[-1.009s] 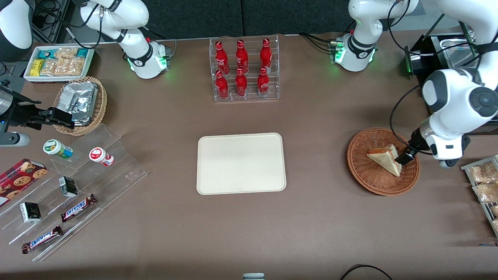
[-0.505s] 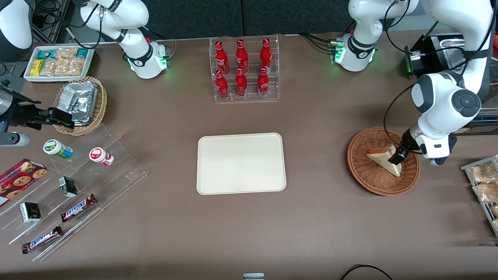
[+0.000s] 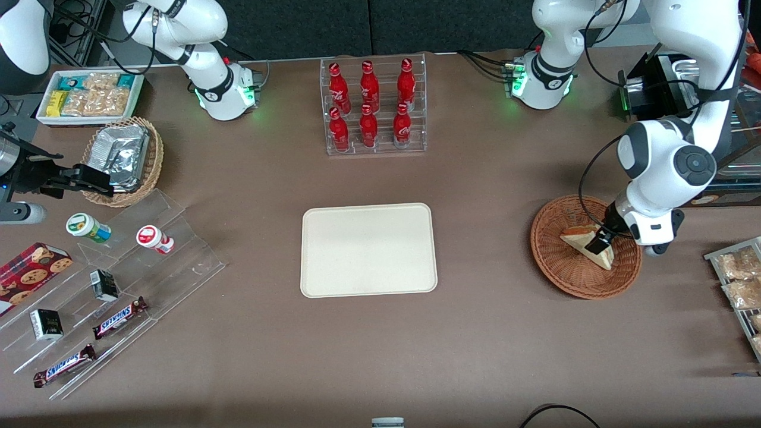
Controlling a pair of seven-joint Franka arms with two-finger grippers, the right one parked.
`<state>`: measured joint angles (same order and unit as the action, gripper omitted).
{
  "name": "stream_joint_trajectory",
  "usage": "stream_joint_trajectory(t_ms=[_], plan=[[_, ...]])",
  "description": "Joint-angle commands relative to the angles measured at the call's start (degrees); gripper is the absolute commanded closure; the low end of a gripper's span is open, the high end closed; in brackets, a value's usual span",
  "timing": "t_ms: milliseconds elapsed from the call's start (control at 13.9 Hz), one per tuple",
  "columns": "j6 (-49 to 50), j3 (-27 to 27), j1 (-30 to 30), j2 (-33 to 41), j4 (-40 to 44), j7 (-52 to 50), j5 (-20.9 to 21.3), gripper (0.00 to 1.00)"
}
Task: Place sandwich from basket to tray
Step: 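Lower the open left gripper over the wrapped sandwich and close on it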
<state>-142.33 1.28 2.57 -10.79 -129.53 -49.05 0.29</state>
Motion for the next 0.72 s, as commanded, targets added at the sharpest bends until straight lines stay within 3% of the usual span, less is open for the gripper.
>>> stream_joint_trajectory(t_ms=[0, 216, 360, 577, 649], plan=[[-1.5, -0.1, -0.5, -0.7, -0.8, -1.5, 0.8, 0.0], [-2.0, -0.2, -0.5, -1.4, -0.8, -1.4, 1.5, 0.02], [-2.0, -0.3, -0.4, -2.5, -0.8, -1.7, 3.7, 0.15], [-2.0, -0.4, -0.4, -3.0, -0.7, -2.6, 4.0, 0.59], [-2.0, -0.4, -0.4, -3.1, -0.6, -2.6, 4.0, 0.68]])
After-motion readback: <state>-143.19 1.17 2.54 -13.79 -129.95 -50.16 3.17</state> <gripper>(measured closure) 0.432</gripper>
